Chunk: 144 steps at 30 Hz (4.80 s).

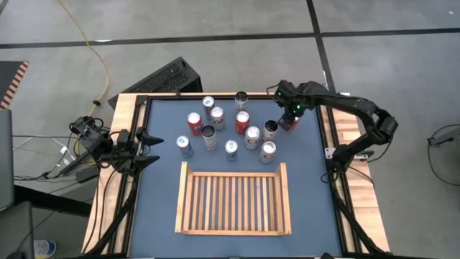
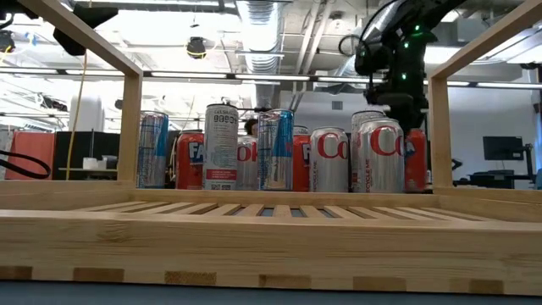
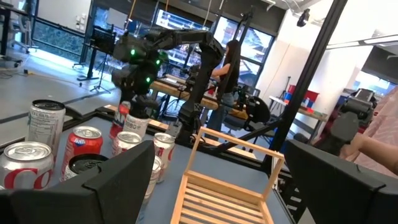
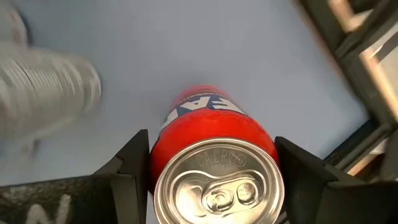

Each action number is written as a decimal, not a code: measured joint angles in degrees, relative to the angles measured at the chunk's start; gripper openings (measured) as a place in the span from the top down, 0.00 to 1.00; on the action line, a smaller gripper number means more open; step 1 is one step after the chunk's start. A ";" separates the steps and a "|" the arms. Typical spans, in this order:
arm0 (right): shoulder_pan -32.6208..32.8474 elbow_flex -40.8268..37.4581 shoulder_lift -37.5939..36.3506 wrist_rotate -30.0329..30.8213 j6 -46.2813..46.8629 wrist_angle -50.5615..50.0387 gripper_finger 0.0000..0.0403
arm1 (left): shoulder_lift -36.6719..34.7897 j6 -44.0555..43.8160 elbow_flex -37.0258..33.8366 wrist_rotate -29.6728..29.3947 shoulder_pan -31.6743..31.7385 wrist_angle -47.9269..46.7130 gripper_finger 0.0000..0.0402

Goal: Place canned beverage on shelf
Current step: Put the right red soda can on the shelf

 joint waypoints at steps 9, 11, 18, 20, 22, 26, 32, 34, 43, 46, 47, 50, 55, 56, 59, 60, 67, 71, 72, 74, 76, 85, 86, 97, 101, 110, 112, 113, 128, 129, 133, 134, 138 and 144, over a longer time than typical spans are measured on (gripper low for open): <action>1.38 6.99 -5.50 5.34 0.26 0.20 0.42 | 0.00 -0.55 0.00 0.00 -0.01 -0.01 0.13; 2.41 9.55 -6.35 6.59 0.28 0.10 0.42 | 0.00 -0.93 0.00 0.00 -0.02 -0.02 0.13; 8.09 21.46 -5.89 6.71 0.17 0.58 0.42 | 0.02 -1.07 0.00 0.00 0.00 -0.02 0.13; 10.94 25.23 -4.70 6.87 -0.71 1.52 0.42 | 0.01 -1.07 0.00 0.00 0.00 -0.02 0.13; 14.28 28.95 -3.05 7.48 -1.69 2.88 0.42 | 0.00 -1.07 0.00 0.01 0.00 -0.02 0.13; 21.20 36.36 1.48 7.48 -4.07 5.44 0.42 | 0.00 -1.07 0.00 0.00 -0.02 -0.07 0.13; 32.38 46.64 11.14 7.82 -11.10 10.81 0.42 | 0.00 -1.07 0.00 0.00 -0.02 -0.22 0.13; 35.59 50.46 15.46 7.60 -13.09 11.13 0.42 | 0.01 -1.07 0.00 0.00 -0.01 -0.64 0.13; 43.72 66.25 33.87 7.38 -17.22 2.86 0.42 | 0.00 -2.60 0.00 0.17 -0.01 -2.42 0.13; 44.92 67.07 36.54 6.51 -17.51 1.64 0.42 | 0.00 -2.77 0.00 0.17 0.01 -2.57 0.13; 45.20 66.68 36.83 5.39 -17.72 1.25 0.42 | 0.00 -2.85 0.00 0.17 -0.02 -2.65 0.13; 46.01 66.69 38.44 1.79 -16.63 -0.45 0.42 | 0.02 -2.93 0.00 0.20 -0.02 -3.00 0.13; 47.50 66.67 39.84 -0.40 -20.13 -1.71 0.42 | 0.02 -3.31 0.00 0.19 -0.01 -4.07 0.13; 47.90 66.67 39.84 -0.41 -22.15 -1.96 0.42 | 0.02 -3.33 0.00 0.20 -0.02 -4.10 0.13; 48.71 66.83 40.97 -0.32 -29.00 -1.65 0.42 | 0.02 -3.39 0.00 0.20 0.01 -4.09 0.13; 49.04 66.79 41.50 -0.35 -30.99 -1.65 0.42 | 0.02 -3.40 0.00 0.22 -0.02 -4.11 0.13; 50.11 66.64 44.34 -1.48 -41.12 -0.64 0.42 | 0.02 -4.29 0.00 0.15 0.00 -6.40 0.13; 50.40 66.64 44.45 -1.62 -42.89 1.54 0.42 | 0.02 -4.70 0.00 0.13 0.01 -6.49 0.13; 50.42 66.67 44.42 -1.68 -43.14 2.76 0.42 | 0.02 -4.70 0.00 0.11 -0.02 -6.49 0.13; 50.40 66.67 44.35 -2.37 -43.27 4.41 0.42 | 0.02 -4.72 0.00 0.09 0.00 -6.49 0.13; 50.37 66.68 44.47 -4.25 -43.36 4.88 0.42 | 0.02 -4.72 0.00 0.08 -0.01 -6.49 0.13; 49.42 66.58 48.30 -3.29 -45.67 3.95 0.42 | 0.00 -4.90 0.00 0.00 -0.02 -6.69 0.13; 49.33 66.76 48.73 -3.01 -46.16 3.75 0.42 | 0.00 -4.90 0.00 0.02 -0.02 -6.88 0.13; 48.63 66.80 49.92 -3.48 -46.91 4.43 0.42 | 0.02 -4.90 -0.02 -0.02 -0.02 -7.92 0.13; 48.32 66.67 50.03 -6.28 -46.91 3.76 0.42 | 0.02 -4.91 -0.02 -0.02 -0.02 -8.31 0.13; 47.49 66.82 51.09 -6.34 -46.95 5.65 0.42 | 0.01 -4.90 -0.02 -0.31 0.01 -8.68 0.13; 47.28 66.71 51.76 -5.89 -47.13 6.10 0.42 | 0.02 -4.90 -0.02 -0.31 -0.02 -8.73 0.13; 47.25 66.59 52.11 -6.17 -47.09 5.76 0.42 | 0.00 -4.90 -0.02 -0.32 -0.02 -8.72 0.13; 46.90 66.67 52.76 -6.45 -45.39 4.45 0.39 | 0.00 -4.76 -0.02 -1.33 -0.02 -8.70 0.13; 46.90 66.67 52.76 -6.32 -45.38 4.46 0.39 | 0.00 -4.76 -0.02 -1.33 0.00 -8.71 0.13; 47.04 66.67 52.76 -6.16 -45.20 4.90 0.38 | 0.00 -4.79 -0.02 -1.33 -0.02 -8.72 0.13; 47.04 66.67 52.76 -6.09 -45.00 4.96 0.37 | 0.00 -4.79 -0.02 -1.31 -0.02 -8.70 0.13; 47.04 66.67 52.76 -5.97 -42.81 4.91 0.31 | 0.00 -4.79 -0.02 -1.33 -0.02 -8.70 0.13; 47.30 66.75 52.76 -5.87 -42.77 5.48 0.23 | 0.00 -4.81 -0.02 -1.31 -0.02 -8.70 0.13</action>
